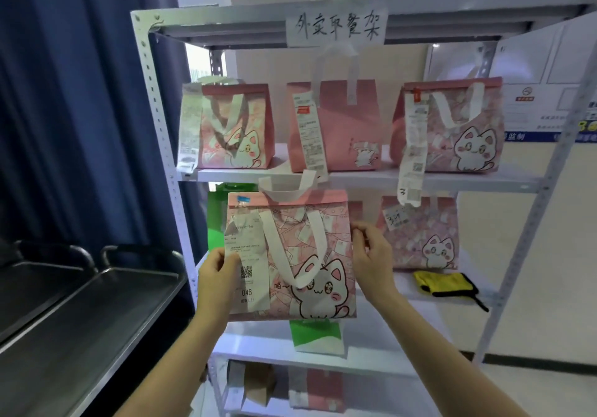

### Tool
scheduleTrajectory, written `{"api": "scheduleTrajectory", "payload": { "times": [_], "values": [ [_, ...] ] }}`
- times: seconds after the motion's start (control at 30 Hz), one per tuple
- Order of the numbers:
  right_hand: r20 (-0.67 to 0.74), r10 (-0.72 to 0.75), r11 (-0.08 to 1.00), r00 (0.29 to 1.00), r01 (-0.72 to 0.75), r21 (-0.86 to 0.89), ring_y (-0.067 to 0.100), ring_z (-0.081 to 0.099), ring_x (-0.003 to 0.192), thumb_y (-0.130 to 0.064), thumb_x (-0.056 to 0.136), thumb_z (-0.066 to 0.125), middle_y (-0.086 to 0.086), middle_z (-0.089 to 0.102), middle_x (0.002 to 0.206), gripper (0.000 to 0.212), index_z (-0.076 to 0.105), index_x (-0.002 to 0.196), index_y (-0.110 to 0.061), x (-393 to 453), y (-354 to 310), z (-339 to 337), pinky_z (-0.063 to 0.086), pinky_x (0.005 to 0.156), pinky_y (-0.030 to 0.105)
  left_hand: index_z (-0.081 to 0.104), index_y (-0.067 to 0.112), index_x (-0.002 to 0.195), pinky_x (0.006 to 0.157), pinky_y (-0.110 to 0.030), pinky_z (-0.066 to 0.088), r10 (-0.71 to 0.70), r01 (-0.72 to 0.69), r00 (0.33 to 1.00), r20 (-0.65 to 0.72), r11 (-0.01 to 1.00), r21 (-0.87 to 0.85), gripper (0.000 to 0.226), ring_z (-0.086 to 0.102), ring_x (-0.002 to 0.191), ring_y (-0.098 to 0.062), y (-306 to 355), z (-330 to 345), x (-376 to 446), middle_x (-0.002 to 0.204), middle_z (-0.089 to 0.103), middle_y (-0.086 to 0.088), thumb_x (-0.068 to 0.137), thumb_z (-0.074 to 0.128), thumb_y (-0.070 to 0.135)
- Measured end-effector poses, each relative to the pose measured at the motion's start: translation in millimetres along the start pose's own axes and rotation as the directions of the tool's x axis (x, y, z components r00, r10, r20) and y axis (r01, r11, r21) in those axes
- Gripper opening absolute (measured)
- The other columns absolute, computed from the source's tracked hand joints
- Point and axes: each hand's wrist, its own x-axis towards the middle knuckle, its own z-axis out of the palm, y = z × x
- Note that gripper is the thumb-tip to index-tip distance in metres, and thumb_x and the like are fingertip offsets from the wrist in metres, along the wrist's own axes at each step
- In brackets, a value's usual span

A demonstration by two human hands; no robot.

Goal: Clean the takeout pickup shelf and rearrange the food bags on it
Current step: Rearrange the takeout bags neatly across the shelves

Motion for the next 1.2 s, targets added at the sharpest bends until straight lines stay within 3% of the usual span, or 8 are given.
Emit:
{"api": "scheduleTrajectory", "payload": {
  "times": [0.13,0.33,0.53,0.6,0.7,0.87,1.07,1.2],
  "values": [
    [0.034,0.062,0.998,0.997,-0.061,-0.019,0.013,0.063,0.086,-0.005,0.103,0.050,-0.011,0.070,0.095,0.025,0.071,0.104,-0.018,-38,1,39,0.051,0.075,0.030,0.061,-0.001,0.094,0.067,-0.039,0.056,-0.040,0.040,0.999,0.007,0.999,0.019,0.018,0.069,0.078,-0.023,-26,-41,7,0.086,0.072,-0.010,0.099,0.052,0.013],
    [0.116,0.226,0.974,0.967,-0.227,-0.009,0.005,0.064,0.088,-0.004,0.104,0.046,-0.010,0.071,0.097,0.028,0.070,0.102,-0.019,-81,7,86,0.051,0.074,0.021,0.060,0.000,0.098,0.067,-0.040,0.057,-0.140,0.139,0.990,0.016,0.989,0.045,0.017,0.071,0.079,-0.026,-81,-78,21,0.089,0.072,-0.014,0.099,0.053,0.015],
    [0.175,0.373,0.922,0.911,-0.385,0.037,-0.005,0.063,0.076,-0.007,0.107,0.044,-0.008,0.071,0.091,0.028,0.069,0.102,-0.017,-108,39,135,0.048,0.064,0.011,0.059,-0.002,0.100,0.064,-0.032,0.055,-0.232,0.231,0.973,-0.006,0.963,0.138,0.017,0.068,0.079,-0.022,-144,-95,41,0.091,0.070,-0.011,0.098,0.052,0.014],
    [0.200,0.407,0.908,0.891,-0.419,0.022,-0.001,0.063,0.076,-0.011,0.108,0.044,-0.009,0.072,0.090,0.029,0.068,0.099,-0.025,-116,56,151,0.046,0.063,0.013,0.058,-0.002,0.099,0.062,-0.030,0.052,-0.262,0.261,0.965,-0.019,0.951,0.164,0.017,0.065,0.075,-0.019,-164,-97,49,0.090,0.069,-0.010,0.098,0.051,0.013],
    [0.252,0.437,0.892,0.863,-0.451,-0.003,0.000,0.063,0.077,-0.017,0.108,0.045,-0.010,0.072,0.092,0.027,0.066,0.101,-0.031,-127,82,171,0.047,0.063,0.013,0.060,-0.001,0.099,0.072,-0.039,0.057,-0.310,0.306,0.951,-0.017,0.930,0.204,0.021,0.070,0.085,-0.028,-196,-102,63,0.096,0.071,-0.013,0.099,0.052,0.019],
    [0.301,0.515,0.846,0.803,-0.532,-0.028,0.007,0.067,0.085,-0.026,0.108,0.050,-0.008,0.072,0.096,0.018,0.068,0.107,-0.026,-152,128,195,0.056,0.069,0.025,0.060,-0.003,0.098,0.074,-0.040,0.054,-0.422,0.418,0.906,-0.020,0.888,0.194,0.032,0.070,0.089,-0.032,-250,-109,77,0.097,0.071,-0.016,0.102,0.049,0.026],
    [0.323,0.608,0.787,0.725,-0.605,-0.120,0.009,0.067,0.087,-0.026,0.107,0.053,-0.008,0.072,0.098,0.016,0.069,0.109,-0.021,-189,180,213,0.056,0.074,0.032,0.068,0.012,0.096,0.082,-0.050,0.060,-0.481,0.463,0.877,0.016,0.851,0.249,0.022,0.074,0.094,-0.031,-309,-116,84,0.095,0.075,-0.005,0.102,0.053,0.027],
    [0.301,0.658,0.749,0.690,-0.642,-0.166,0.010,0.061,0.078,-0.022,0.106,0.056,-0.005,0.069,0.088,0.014,0.068,0.101,-0.020,-202,206,230,0.049,0.069,0.028,0.070,0.018,0.106,0.078,-0.038,0.062,-0.482,0.451,0.874,0.054,0.849,0.276,0.015,0.075,0.094,-0.022,-338,-118,101,0.100,0.076,-0.001,0.102,0.057,0.021]
  ]
}}
